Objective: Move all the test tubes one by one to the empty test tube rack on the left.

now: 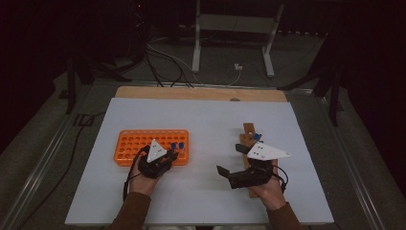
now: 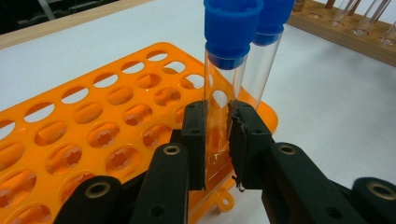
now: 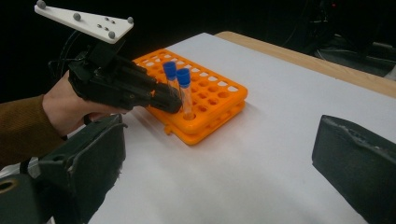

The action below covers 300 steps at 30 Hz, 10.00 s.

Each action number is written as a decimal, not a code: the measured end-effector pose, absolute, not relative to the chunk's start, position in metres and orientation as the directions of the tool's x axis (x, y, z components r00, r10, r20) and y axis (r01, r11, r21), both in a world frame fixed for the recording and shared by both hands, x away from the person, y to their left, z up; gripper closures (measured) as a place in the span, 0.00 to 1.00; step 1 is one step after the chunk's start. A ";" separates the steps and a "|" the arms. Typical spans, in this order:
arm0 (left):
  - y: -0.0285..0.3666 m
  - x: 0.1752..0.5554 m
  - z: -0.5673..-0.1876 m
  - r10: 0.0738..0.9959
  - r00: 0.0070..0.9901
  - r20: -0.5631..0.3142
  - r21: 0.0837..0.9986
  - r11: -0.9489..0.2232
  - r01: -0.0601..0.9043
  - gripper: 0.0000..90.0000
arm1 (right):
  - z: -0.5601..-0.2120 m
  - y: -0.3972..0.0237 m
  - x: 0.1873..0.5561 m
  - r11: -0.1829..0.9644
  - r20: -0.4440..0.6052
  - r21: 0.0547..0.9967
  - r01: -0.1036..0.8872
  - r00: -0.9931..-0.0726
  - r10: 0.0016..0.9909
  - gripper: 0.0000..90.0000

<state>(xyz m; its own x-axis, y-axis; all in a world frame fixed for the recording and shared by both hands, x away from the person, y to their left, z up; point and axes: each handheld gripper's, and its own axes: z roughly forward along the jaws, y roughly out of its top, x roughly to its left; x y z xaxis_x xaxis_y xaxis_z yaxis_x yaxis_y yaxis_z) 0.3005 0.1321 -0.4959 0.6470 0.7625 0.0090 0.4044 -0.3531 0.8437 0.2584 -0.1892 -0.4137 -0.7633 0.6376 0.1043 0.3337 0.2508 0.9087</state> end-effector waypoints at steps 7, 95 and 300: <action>0.138 0.299 -0.492 0.780 0.625 -0.020 0.851 -0.315 0.421 0.58 | -0.414 -0.190 0.259 0.248 0.105 0.910 0.332 -0.763 0.637 0.03; 0.185 0.267 -0.469 0.835 0.535 -0.130 0.890 -0.139 0.434 0.01 | -0.447 -0.269 0.279 0.314 -0.001 0.851 0.420 -0.597 0.802 0.85; 0.153 0.304 -0.489 0.770 0.638 -0.008 0.852 -0.329 0.408 0.87 | -0.404 -0.160 0.281 0.287 0.121 0.890 0.354 -0.790 0.602 0.03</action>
